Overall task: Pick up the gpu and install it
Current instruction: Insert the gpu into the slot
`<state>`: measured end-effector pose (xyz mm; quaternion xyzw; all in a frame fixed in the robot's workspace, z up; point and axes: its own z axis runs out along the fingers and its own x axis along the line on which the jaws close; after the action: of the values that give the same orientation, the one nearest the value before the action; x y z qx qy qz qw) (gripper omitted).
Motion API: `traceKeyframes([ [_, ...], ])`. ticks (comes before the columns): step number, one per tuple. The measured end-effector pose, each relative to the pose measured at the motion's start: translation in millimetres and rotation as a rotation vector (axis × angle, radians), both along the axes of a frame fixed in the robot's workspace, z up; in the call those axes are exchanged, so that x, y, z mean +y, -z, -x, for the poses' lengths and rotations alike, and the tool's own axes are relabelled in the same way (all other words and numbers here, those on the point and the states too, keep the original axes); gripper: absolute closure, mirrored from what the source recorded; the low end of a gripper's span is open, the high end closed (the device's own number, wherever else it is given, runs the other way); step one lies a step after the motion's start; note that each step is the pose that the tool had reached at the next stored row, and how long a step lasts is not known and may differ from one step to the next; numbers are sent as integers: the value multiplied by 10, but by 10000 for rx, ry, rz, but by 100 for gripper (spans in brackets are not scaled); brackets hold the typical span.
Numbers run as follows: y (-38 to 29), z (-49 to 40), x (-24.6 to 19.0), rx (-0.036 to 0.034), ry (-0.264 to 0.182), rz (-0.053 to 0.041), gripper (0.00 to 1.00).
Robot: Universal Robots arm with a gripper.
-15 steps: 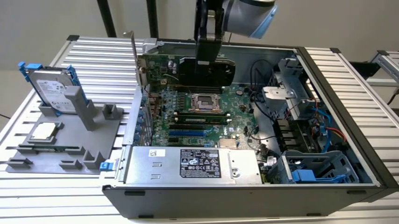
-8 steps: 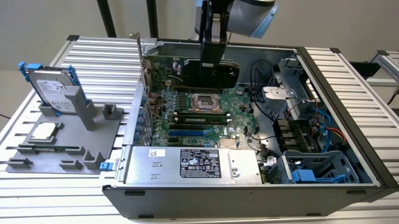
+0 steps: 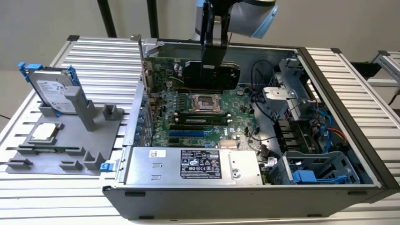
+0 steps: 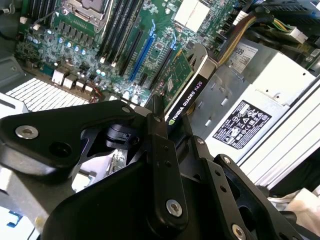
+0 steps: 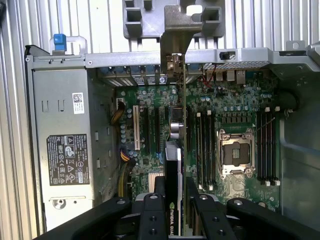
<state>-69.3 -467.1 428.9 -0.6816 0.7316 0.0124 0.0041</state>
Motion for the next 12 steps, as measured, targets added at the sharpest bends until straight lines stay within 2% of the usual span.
traceKeyframes([
  [12,5,0,1,5,0,-1,100],
])
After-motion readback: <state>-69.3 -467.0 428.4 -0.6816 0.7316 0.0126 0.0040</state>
